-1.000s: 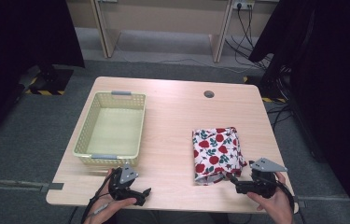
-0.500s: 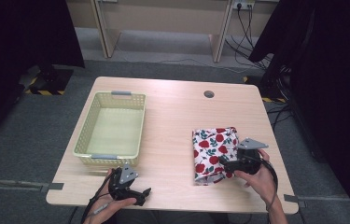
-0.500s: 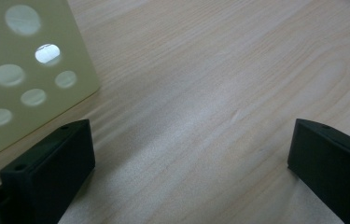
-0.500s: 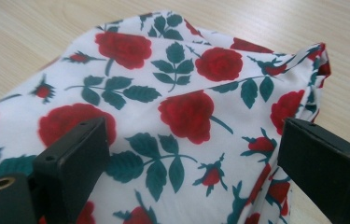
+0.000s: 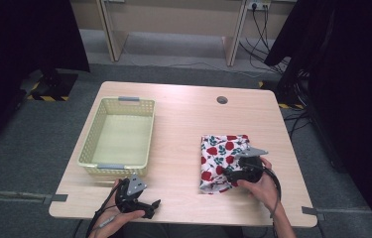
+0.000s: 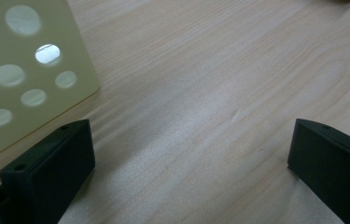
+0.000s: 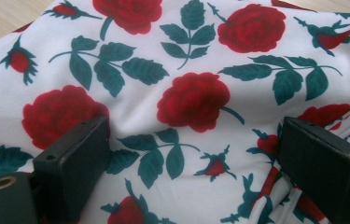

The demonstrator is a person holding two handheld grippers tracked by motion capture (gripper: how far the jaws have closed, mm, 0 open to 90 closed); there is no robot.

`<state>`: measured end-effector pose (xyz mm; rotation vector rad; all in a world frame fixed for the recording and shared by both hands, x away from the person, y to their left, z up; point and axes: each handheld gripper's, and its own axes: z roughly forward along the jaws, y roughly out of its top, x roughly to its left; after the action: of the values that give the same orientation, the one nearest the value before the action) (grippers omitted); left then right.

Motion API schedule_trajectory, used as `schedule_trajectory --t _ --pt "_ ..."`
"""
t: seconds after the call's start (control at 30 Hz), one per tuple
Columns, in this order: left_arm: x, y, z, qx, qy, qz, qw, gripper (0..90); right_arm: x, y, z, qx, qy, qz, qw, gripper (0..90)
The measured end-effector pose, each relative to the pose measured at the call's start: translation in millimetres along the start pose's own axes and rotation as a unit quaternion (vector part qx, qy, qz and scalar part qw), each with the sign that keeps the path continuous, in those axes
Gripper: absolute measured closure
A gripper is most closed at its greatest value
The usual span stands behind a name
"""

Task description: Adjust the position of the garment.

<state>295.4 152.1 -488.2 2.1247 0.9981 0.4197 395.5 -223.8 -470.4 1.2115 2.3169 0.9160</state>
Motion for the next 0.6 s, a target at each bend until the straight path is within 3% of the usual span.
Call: schedule_trajectory --t 0.23,0.47,0.6 --pt "0.3 -0.5 -0.1 -0.002 -0.003 0.001 1.0000 0.0 26.4 16.8 17.5 0.001 0.019 -0.028 0.9994 9.9" --pt "0.3 -0.8 -0.1 -0.003 -0.003 0.001 1.0000 0.0 46.4 22.3 23.2 0.001 0.035 -0.046 0.9984 9.4" --pt "0.3 -0.7 -0.1 -0.002 -0.003 0.001 1.0000 0.0 49.4 22.8 21.4 0.002 0.035 -0.034 0.9988 8.1"
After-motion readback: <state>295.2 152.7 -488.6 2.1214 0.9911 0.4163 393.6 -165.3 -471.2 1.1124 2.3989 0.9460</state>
